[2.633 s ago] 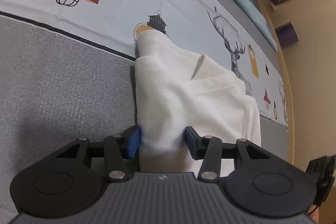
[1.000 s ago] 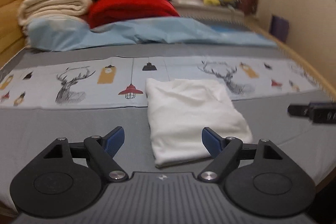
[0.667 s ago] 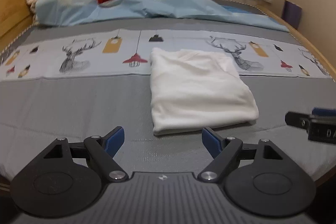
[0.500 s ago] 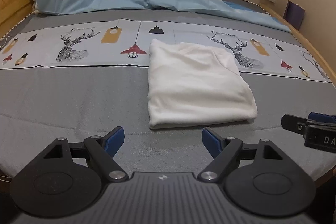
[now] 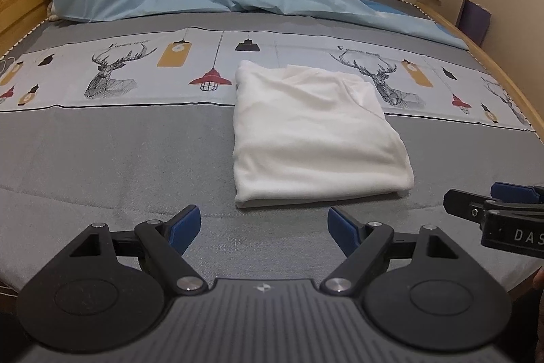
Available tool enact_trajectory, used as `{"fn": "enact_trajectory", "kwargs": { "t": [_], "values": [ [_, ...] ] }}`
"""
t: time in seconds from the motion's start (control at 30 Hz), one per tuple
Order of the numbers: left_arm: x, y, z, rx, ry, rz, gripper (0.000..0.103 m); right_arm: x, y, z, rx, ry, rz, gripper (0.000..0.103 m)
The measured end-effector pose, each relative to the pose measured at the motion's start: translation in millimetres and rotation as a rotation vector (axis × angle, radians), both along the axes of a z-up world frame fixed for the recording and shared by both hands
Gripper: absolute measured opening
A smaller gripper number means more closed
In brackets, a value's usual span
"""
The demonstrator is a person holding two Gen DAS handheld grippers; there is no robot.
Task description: Fold small clothes
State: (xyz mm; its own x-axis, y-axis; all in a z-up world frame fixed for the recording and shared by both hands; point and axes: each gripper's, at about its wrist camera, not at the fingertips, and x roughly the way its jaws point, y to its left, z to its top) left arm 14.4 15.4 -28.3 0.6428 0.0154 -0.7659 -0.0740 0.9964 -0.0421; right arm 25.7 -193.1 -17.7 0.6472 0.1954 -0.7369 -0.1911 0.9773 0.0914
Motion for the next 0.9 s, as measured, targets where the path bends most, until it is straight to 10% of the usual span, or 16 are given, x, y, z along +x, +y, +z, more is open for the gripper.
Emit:
{"fn": "enact_trajectory", "kwargs": {
  "t": [0.9],
  "values": [
    [-0.6, -0.4, 1.4, -0.007, -0.004, -0.007, 0.088, 0.9, 3.7, -1.3, -0.006, 0.004, 0.011, 0.083]
  ]
}}
